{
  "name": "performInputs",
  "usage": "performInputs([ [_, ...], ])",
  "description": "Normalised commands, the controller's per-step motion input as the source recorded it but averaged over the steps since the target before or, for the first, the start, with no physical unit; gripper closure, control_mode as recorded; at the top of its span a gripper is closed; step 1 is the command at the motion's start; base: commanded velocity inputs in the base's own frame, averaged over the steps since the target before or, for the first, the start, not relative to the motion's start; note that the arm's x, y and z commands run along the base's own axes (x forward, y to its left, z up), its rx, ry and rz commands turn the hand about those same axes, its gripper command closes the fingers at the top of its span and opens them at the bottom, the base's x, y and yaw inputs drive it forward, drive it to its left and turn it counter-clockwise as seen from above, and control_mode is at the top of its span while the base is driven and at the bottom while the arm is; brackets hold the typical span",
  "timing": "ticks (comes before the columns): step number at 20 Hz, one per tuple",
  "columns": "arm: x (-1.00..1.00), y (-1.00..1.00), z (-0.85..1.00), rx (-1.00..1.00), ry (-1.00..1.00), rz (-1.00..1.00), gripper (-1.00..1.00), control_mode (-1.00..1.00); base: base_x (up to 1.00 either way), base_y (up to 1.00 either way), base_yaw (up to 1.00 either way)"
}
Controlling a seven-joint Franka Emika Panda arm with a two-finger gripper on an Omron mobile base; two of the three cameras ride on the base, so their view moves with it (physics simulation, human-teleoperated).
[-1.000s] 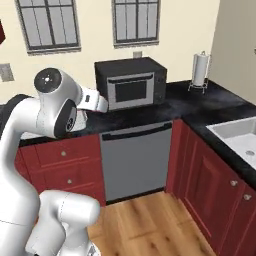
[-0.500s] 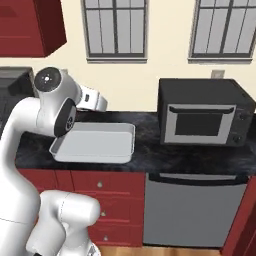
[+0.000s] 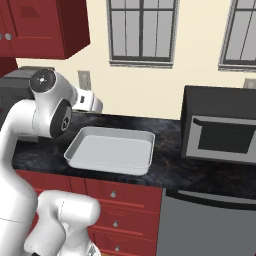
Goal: Pick the pear and banana from the fridge and place them inside the tupperware on the counter.
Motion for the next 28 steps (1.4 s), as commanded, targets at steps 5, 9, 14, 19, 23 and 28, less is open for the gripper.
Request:
performInputs([
  [5,0.12,0.0,-1.0,-0.1,0.09,0.0,1.0,-1.0,0.0,0.0,0.0],
  [9,0.31,0.0,-1.0,-0.04,0.18,0.0,1.0,-1.0,0.0,0.0,0.0],
  [14,0.35,0.04,-0.94,0.0,0.14,0.02,1.0,-1.0,0.0,0.0,0.0],
  [19,0.26,0.03,-0.59,0.01,-0.01,0.08,1.0,-1.0,0.0,0.0,0.0],
  [23,0.54,0.03,-0.5,0.03,0.0,0.09,1.0,-1.0,0.0,0.0,0.0],
  [28,0.68,0.03,-0.31,0.03,0.08,0.07,1.0,-1.0,0.0,0.0,0.0],
])
